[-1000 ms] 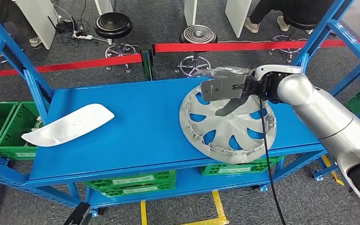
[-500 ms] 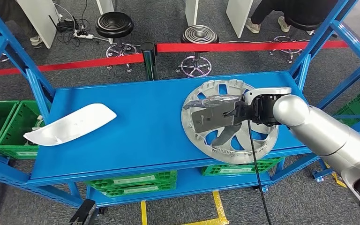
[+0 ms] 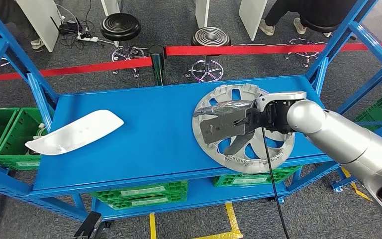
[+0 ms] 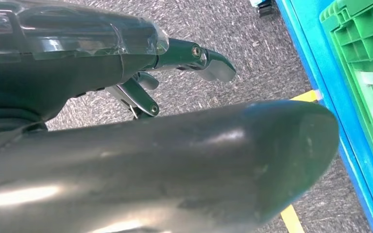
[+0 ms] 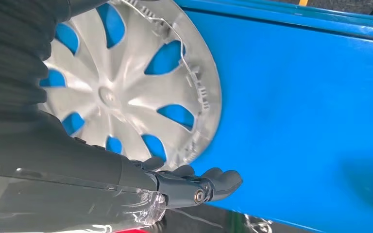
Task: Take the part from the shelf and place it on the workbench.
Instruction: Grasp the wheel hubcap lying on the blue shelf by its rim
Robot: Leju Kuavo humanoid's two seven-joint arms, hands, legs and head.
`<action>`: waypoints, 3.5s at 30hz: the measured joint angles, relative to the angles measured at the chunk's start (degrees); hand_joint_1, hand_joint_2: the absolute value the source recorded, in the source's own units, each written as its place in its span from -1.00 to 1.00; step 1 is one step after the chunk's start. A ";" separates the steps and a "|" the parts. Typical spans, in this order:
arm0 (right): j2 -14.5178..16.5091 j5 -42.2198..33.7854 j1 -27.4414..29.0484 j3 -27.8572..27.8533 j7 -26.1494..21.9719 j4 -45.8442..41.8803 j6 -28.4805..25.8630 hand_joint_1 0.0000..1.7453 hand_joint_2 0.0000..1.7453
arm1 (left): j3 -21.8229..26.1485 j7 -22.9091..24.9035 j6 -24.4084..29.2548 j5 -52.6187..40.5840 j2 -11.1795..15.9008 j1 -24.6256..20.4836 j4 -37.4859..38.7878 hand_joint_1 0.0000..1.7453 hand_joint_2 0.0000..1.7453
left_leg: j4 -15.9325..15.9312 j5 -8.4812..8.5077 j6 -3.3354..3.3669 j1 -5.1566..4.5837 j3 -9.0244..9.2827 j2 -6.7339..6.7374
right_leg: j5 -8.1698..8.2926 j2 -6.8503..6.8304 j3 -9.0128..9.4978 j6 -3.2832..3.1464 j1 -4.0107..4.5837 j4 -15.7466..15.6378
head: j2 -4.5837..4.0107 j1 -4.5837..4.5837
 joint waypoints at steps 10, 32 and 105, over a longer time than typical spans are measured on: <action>0.40 1.16 -1.45 1.36 -2.58 1.51 0.46 -1.00 1.00 | 0.07 -0.10 -0.08 0.25 0.03 -0.01 -0.02 -1.00 -1.00 | -0.71 1.70 1.80 -0.03 0.15 0.36 | -5.68 0.05 -6.62 0.68 -0.04 15.45 | 0.00 1.10; 1.61 1.71 -1.59 2.72 -3.27 3.67 0.22 -1.00 1.00 | 0.25 0.05 0.28 0.36 -0.81 -0.37 -0.28 -1.00 -1.00 | 8.77 3.56 -5.78 3.76 -10.69 0.69 | -2.97 -0.04 -0.12 1.88 -1.65 3.12 | 0.00 -1.49; -0.48 -0.07 -1.19 1.80 -2.45 3.15 0.47 -1.00 1.00 | 0.30 0.32 0.47 0.89 1.22 -0.28 -0.95 -1.00 -1.00 | 2.88 8.66 -1.56 4.00 -11.27 -0.22 | -6.57 0.14 2.51 3.07 -1.20 6.01 | 0.00 1.42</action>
